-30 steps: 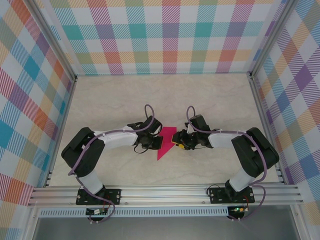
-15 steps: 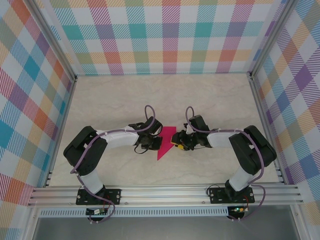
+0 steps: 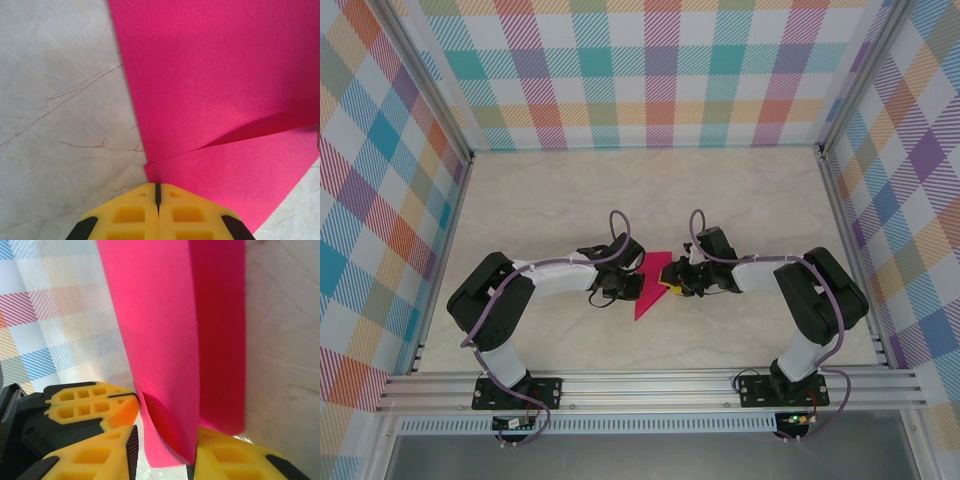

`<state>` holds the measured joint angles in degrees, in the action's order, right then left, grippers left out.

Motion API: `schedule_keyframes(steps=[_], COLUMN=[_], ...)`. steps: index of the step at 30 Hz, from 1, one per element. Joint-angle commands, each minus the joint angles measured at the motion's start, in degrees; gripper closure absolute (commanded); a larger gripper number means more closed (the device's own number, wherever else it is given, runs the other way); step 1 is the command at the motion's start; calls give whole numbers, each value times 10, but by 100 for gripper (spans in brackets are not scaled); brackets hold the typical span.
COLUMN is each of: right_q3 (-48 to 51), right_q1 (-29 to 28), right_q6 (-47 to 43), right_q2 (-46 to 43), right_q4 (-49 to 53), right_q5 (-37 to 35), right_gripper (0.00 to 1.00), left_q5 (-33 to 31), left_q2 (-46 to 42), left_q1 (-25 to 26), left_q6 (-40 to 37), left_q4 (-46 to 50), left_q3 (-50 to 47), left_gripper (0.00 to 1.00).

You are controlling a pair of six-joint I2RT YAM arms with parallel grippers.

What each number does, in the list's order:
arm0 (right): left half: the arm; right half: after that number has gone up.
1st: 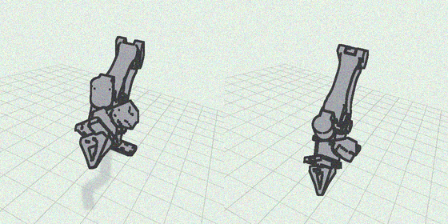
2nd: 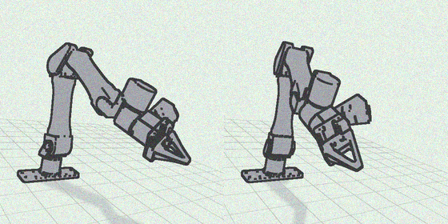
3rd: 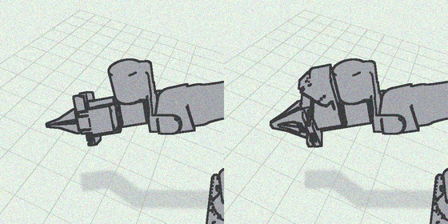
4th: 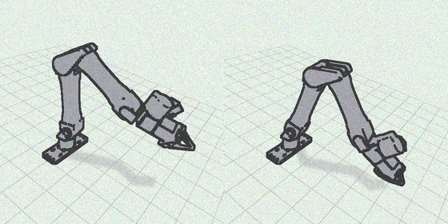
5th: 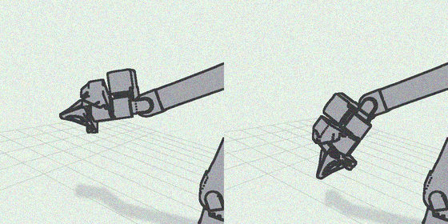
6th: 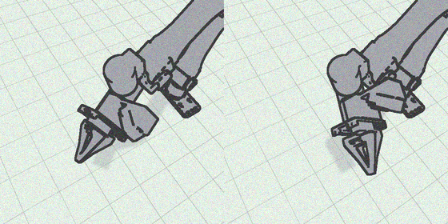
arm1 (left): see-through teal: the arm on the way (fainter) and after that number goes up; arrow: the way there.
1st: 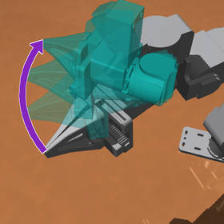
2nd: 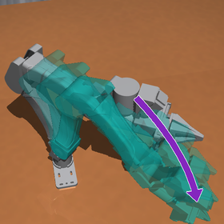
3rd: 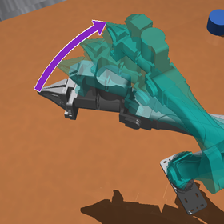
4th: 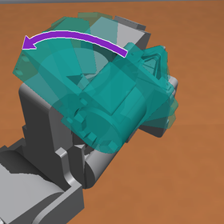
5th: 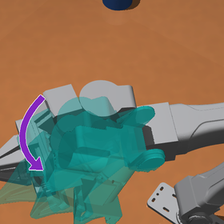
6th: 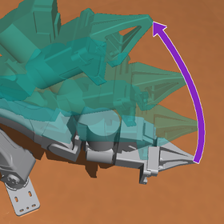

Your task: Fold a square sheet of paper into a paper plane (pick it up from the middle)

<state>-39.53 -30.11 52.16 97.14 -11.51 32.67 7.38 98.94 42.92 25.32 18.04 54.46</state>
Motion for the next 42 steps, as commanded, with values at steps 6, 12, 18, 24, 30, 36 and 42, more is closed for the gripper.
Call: schedule_keyframes(steps=[6,12,18,24,30,36,42], right_q3=[-29,-50,-61,-62,-61,-58,-59], right_q1=[-13,-14,-15,-17,-16,-16,-16], right_q6=[-86,-127,-129,-106,-73,-51,-44], right_q2=[15,23,35,32,27,23,20], right_q4=[24,66,77,78,76,68,66], right_q5=[29,30,27,19,13,13,15], right_gripper=[71,75,84,90,96,97,97], left_q5=[-14,-12,-11,-43,-122,-198,-275], left_q2=[-38,-52,-96,-126,-116,-83,-37], left_q1=[-3,-2,2,31,100,155,197], left_q6=[10,16,30,48,87,114,132], left_q4=[33,36,22,4,-5,-3,21], left_q3=[7,-1,-21,-47,-48,-34,-5], left_gripper=[99,98,87,74,65,59,58])
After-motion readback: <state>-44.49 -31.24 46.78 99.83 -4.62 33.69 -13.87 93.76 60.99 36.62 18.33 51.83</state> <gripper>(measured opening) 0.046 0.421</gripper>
